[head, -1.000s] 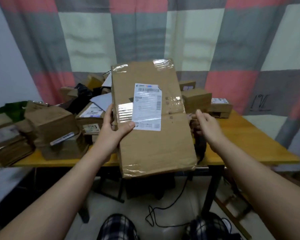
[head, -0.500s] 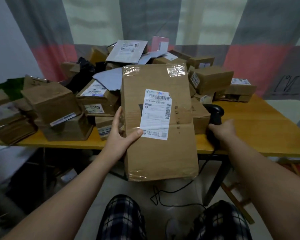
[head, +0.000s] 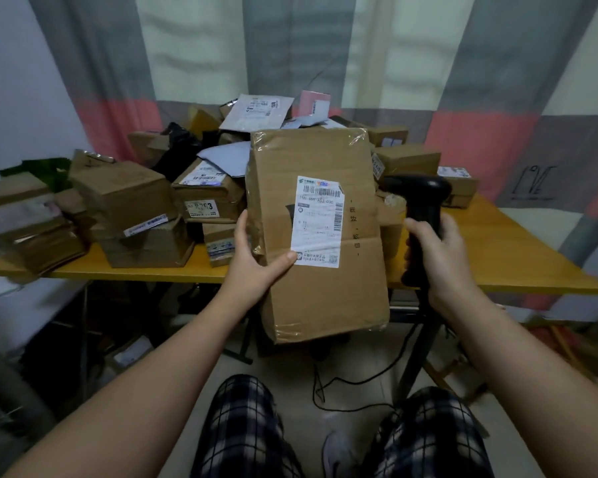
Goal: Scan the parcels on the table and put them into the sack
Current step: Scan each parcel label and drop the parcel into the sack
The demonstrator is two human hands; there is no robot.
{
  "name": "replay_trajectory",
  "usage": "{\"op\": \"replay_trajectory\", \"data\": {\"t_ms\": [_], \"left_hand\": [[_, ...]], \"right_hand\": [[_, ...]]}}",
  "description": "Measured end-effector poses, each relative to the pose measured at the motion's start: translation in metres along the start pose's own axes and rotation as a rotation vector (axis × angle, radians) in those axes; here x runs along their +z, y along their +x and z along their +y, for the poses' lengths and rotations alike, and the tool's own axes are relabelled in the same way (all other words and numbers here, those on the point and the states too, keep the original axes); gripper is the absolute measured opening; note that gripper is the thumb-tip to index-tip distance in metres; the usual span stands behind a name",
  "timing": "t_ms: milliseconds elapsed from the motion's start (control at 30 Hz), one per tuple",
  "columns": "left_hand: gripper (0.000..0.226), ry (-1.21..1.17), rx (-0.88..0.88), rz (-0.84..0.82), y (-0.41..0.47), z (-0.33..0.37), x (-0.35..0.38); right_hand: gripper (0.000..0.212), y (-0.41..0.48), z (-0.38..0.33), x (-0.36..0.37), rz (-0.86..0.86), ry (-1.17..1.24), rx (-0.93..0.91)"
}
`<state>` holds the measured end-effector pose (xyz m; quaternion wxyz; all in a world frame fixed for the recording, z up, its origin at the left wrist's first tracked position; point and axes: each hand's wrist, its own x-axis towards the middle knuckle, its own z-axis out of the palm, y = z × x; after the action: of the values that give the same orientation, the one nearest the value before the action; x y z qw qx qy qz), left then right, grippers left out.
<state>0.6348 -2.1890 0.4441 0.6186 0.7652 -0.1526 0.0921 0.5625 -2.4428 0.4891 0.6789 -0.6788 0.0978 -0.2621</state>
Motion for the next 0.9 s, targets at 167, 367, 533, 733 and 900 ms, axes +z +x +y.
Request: {"op": "replay_trajectory", "data": {"t_ms": [167, 367, 533, 733, 900], "left_hand": [[0.114, -0.073, 0.061, 0.054, 0.001, 0.018, -0.005], [0.107, -0.050, 0.137, 0.140, 0.024, 0.031, -0.014], [0.107, -0.011, 0.139, 0.175, 0.028, 0.029, -0.017], [0.109, -0.005, 0.145, 0.158, 0.027, 0.027, -0.017], [0.109, -0.003, 0.150, 0.163, 0.027, 0.023, -0.016]], "right_hand": [[0.014, -0.029, -0.032, 0.027, -0.162, -0.009, -0.107], [0.022, -0.027, -0.056, 0.051, -0.195, 0.006, -0.170], [0.019, -0.032, -0.050, 0.057, -0.194, -0.027, -0.273], [0.028, -0.032, -0.049, 0.054, -0.166, -0.038, -0.249], [0.030, -0.035, -0.050, 0.051, -0.157, -0.061, -0.268]]}}
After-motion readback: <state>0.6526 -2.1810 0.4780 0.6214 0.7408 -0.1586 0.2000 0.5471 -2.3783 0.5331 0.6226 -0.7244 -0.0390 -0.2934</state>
